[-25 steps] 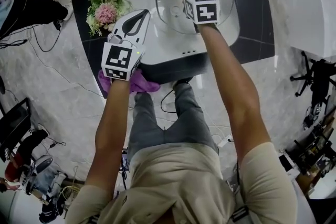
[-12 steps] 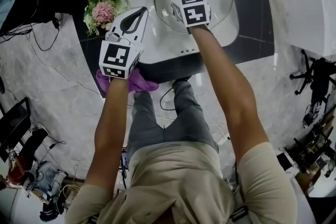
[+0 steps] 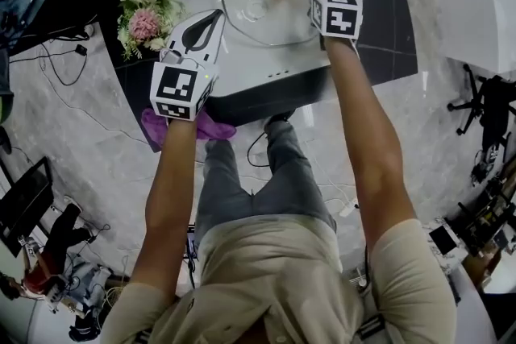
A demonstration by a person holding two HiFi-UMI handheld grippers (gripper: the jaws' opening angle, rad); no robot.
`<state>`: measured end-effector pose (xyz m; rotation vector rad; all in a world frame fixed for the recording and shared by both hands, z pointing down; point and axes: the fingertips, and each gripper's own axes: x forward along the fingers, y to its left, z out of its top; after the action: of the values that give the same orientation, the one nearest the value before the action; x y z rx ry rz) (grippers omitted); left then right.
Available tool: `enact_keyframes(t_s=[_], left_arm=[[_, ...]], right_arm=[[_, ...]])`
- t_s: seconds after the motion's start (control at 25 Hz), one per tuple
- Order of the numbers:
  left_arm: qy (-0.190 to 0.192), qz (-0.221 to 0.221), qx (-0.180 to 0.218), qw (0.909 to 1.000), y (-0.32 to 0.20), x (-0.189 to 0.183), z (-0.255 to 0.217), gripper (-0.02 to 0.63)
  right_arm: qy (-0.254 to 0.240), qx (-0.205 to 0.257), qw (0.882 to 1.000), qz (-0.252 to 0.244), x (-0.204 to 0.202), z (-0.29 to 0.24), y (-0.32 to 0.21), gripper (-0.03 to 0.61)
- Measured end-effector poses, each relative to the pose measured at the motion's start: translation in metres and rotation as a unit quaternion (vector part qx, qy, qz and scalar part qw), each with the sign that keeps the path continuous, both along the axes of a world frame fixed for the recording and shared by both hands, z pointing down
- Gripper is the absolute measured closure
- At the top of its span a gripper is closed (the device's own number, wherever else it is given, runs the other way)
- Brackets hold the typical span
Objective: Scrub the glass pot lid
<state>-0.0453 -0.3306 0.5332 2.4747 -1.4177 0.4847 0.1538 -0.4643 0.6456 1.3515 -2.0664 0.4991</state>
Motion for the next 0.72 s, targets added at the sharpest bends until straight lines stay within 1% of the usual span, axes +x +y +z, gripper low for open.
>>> enact_keyframes(t_s=[0.08,0.16,0.36,0.72], left_arm=[[0.0,0.003,-0.002,1.0,0.0,0.005,0.0,0.6],[0.0,0.006,-0.002,1.0,0.0,0.011,0.0,0.6],[0.001,0.01,-0.001,1.0,0.001,0.015,-0.001,0.6],[0.003,0.001,-0.003,1.0,0.006,0.002,-0.002,0.6]], right_arm=[[0.001,0.004,1.0,0.02,0.02,-0.003,0.0,0.538],[0.001,0.003,1.0,0.021,0.025,-0.003,0.003,0.538],[-0.001,0.002,1.0,0.021,0.024,-0.001,0.004,0.538],[0.006,-0.003,1.0,0.023,0.017,0.004,0.005,0.538]])
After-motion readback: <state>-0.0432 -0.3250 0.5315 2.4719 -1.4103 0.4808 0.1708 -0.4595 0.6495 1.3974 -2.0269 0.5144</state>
